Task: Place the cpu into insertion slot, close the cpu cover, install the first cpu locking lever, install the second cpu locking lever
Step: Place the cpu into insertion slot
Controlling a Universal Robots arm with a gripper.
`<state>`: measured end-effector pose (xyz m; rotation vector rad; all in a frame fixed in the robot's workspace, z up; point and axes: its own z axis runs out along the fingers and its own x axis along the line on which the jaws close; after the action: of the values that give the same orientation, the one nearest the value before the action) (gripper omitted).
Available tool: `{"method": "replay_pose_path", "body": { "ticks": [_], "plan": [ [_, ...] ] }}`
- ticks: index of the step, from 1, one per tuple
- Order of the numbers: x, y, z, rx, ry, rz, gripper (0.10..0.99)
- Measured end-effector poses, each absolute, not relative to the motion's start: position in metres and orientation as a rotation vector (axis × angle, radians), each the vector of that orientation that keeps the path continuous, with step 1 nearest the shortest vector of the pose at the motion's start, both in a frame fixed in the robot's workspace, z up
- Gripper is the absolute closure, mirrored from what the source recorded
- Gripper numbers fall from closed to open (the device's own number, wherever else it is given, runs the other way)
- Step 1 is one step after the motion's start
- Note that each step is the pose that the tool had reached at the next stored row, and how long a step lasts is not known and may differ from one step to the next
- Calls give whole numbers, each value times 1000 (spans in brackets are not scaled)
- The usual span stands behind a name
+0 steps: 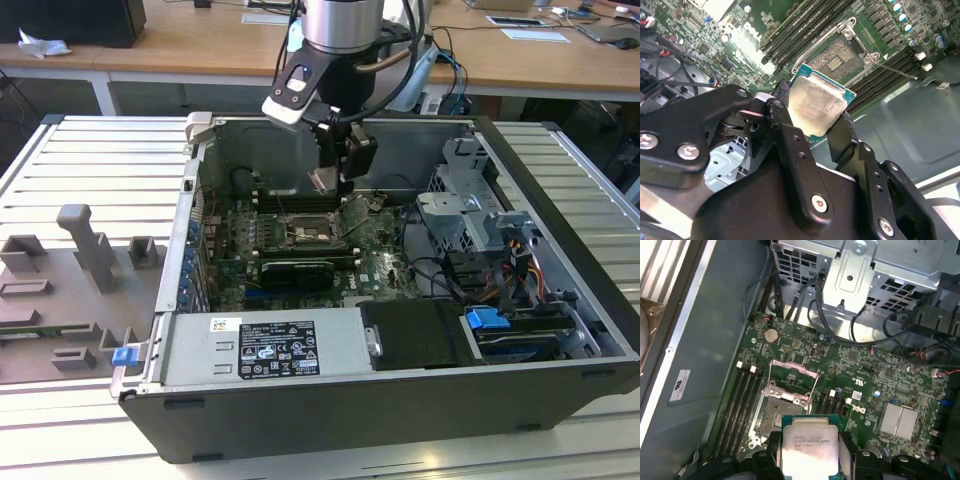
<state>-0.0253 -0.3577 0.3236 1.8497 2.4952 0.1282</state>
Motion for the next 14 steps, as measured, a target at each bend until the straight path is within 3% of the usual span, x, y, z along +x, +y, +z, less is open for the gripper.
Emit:
{"method": "replay_pose_path", "body": {
  "ticks": [14],
  "plan": [
    [-26, -358, 318, 1942, 2423, 124, 545]
  ]
}}
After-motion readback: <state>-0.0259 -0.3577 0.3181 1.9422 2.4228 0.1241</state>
